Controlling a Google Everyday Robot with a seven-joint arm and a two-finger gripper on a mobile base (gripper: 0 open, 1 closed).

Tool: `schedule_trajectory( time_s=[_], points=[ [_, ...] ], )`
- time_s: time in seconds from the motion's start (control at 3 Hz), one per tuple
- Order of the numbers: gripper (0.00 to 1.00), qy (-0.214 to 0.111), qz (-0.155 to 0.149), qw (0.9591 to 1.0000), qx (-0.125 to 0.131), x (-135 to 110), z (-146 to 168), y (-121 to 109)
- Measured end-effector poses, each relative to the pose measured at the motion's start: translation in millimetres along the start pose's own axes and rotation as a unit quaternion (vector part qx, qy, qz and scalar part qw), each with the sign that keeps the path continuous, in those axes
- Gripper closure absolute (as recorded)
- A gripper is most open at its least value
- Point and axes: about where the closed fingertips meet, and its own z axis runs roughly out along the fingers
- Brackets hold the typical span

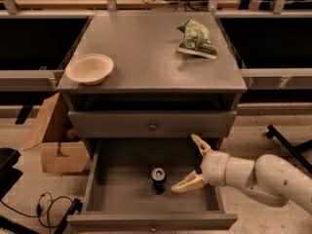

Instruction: Pick pepsi can from middle drawer and place on counter

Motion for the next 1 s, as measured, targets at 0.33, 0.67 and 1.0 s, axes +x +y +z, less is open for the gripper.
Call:
schedule_trajectory(
  time_s=[0.33,0.67,1.0],
  points=[
    [0.00,-0.033,-0.001,0.9994,-0.010,41.3,44.4,2.4],
    [0.00,-0.044,0.007,0.9984,-0.035,77.9,87.1,2.8],
    [0.00,-0.049,0.016,0.9967,-0.064,101.7,124.4,13.0]
  ],
)
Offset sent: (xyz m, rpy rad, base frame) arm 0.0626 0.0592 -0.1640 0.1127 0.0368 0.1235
